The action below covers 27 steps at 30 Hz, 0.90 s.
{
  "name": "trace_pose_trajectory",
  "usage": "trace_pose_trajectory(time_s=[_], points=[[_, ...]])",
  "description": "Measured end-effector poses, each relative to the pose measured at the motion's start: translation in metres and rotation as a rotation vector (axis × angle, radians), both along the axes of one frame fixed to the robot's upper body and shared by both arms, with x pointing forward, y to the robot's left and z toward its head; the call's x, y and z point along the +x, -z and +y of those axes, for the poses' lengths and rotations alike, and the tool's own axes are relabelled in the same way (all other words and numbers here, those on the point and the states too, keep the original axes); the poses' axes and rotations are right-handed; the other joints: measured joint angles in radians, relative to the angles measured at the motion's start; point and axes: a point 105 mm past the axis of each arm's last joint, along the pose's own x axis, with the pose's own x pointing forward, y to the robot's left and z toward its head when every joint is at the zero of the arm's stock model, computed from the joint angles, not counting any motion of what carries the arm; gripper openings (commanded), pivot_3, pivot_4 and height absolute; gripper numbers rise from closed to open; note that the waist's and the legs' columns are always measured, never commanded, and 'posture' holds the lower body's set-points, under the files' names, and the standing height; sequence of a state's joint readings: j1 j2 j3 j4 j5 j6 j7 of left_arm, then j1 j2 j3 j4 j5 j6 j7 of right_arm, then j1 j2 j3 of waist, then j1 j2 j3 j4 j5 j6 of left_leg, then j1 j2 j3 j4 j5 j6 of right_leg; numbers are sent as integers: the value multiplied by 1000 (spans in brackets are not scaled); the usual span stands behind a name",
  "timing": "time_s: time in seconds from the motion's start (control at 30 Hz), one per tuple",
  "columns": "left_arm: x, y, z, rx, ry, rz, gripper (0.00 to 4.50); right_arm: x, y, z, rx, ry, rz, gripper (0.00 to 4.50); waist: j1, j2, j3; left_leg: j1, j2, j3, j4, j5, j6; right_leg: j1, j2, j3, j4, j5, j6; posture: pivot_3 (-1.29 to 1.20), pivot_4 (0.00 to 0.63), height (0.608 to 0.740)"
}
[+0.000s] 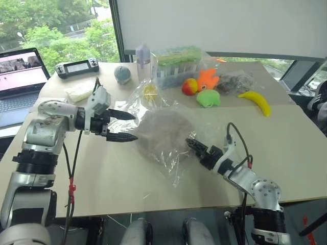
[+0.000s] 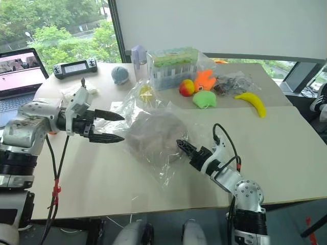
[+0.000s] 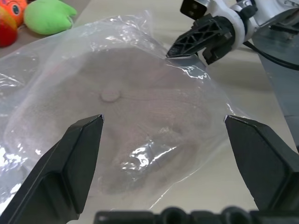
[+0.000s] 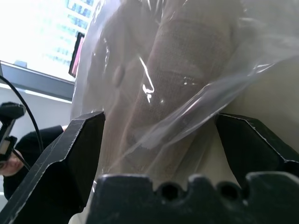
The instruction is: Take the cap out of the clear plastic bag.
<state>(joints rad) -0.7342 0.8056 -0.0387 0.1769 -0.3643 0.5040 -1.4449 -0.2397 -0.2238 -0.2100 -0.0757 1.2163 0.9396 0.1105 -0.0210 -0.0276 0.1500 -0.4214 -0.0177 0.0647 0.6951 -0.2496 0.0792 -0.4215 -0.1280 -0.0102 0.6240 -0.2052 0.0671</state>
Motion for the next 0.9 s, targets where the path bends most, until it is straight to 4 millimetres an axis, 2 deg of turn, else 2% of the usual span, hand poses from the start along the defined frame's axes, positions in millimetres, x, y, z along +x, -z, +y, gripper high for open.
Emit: trace_pose_trajectory(time_s=[0.07, 0.17, 0.27, 0.37, 0.47, 0.53, 0.57, 0.67, 0.77, 0.8, 0.87, 0.9], points=[[-1, 1, 0, -2, -3, 1, 4442, 0, -1, 13, -1, -51, -8, 4500, -3, 0, 0, 0, 0, 0, 0, 0, 0, 0, 0, 0, 0, 0, 0, 0, 150, 740], [0, 1, 0, -7, -14, -5, 4500, -1, 1, 42, -11, -166, -18, 3828, -11, 0, 0, 0, 0, 0, 0, 0, 0, 0, 0, 0, 1, 0, 0, 0, 150, 740], [2, 0, -2, -17, -19, -10, 4500, 11, 6, 57, 4, -211, -11, 2803, -19, 0, 0, 1, 0, 0, 0, 0, -1, 0, 1, 0, 1, 0, 0, 0, 150, 740], [3, 0, -3, -25, -22, -14, 4500, 33, 1, 59, 32, -199, -16, 1826, -23, 0, 0, 3, 0, 0, 0, 1, -1, 2, 0, 0, 1, 0, 0, 0, 150, 740], [3, -2, -4, -35, -23, -20, 4500, 57, -8, 48, 37, -136, -40, 763, -17, 0, 0, 10, 0, 0, -1, 1, -1, 4, 0, 0, 0, 0, 0, 0, 150, 740], [3, -2, -3, -39, -33, -22, 4500, 62, -12, 44, 34, -127, -63, 183, -11, 0, 0, 11, 0, 0, -1, 1, -1, 4, 0, 0, 0, 0, 0, 0, 150, 740], [3, -2, -2, -42, -37, -24, 4500, 61, -15, 41, 26, -136, -83, 72, -8, 0, 0, 11, 0, 0, -1, 1, -1, 5, -1, 0, 0, 0, 0, 0, 150, 740], [0, 0, 0, -36, -47, -19, 4500, 41, -15, 26, -84, -214, -163, 72, 10, 0, 0, 7, -1, -1, -1, 0, -1, 1, -2, -1, 1, 0, 0, 0, 150, 740], [-1, 2, 4, -40, -67, -9, 4500, -5, -26, 14, -233, -420, -311, 72, 18, 2, 1, -4, -1, -1, 0, 1, -2, -4, -2, -2, 1, 0, 0, 0, 150, 740], [-2, 3, 3, -44, -68, -8, 4500, -29, -33, 8, -299, -541, -373, 72, 18, 3, 2, -5, -2, -1, 1, 2, -4, -4, -2, -2, 0, -1, 1, 0, 150, 740], [-2, 3, 4, -45, -74, -10, 4500, -53, -43, -6, -385, -676, -421, 72, 16, 3, 2, -4, -1, -1, 1, -1, 1, -2, -2, -3, -2, -1, 1, 0, 150, 740], [-2, 3, 3, -45, -75, -12, 4500, -57, -44, -13, -415, -708, -422, 72, 13, 3, 2, -4, -1, 0, 1, -1, 1, 0, -2, -3, -5, -1, 1, 0, 150, 740]])
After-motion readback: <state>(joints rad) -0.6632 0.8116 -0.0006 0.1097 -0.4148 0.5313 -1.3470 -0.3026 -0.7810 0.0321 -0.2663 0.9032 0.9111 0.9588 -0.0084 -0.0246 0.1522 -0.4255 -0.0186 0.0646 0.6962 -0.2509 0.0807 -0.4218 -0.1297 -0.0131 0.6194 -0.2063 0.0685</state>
